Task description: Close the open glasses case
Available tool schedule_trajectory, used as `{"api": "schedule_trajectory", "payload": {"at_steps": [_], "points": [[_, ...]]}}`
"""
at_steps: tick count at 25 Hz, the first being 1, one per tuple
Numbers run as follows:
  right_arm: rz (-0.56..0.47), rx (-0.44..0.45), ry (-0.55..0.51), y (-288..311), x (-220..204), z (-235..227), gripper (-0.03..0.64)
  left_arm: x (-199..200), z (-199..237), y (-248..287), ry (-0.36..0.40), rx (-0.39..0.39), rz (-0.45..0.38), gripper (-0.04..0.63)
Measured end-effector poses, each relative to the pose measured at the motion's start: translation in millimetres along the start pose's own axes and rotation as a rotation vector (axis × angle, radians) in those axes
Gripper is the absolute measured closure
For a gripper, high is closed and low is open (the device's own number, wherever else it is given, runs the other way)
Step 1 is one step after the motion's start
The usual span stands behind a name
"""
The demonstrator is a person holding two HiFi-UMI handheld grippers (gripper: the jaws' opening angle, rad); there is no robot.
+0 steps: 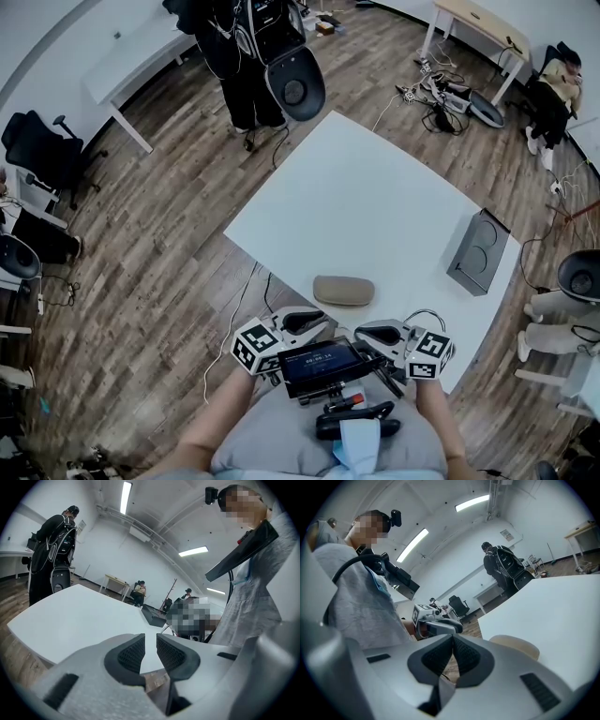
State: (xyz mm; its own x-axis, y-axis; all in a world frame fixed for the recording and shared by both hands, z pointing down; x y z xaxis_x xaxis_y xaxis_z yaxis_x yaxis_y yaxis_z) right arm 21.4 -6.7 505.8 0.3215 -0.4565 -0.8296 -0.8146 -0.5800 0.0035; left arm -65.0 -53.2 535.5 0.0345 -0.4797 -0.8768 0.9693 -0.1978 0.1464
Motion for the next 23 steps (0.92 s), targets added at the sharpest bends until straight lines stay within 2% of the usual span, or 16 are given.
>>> {"api": "schedule_trajectory", "payload": {"at_steps": [23], "points": [[0.034, 0.03, -0.001, 10.4, 4.3, 0.4, 0.584, 4.8, 14.5, -10.9, -0.014, 0.047, -0.003, 0.509]]}}
Point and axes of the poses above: the fingertips, and each gripper's own axes: y forward along the fingers, z to its left, x out of its top, the point moved 2 cm from there along -y, backward along the fingers, and after that the axes turned 14 degrees about -z, right-handed, at the moved point
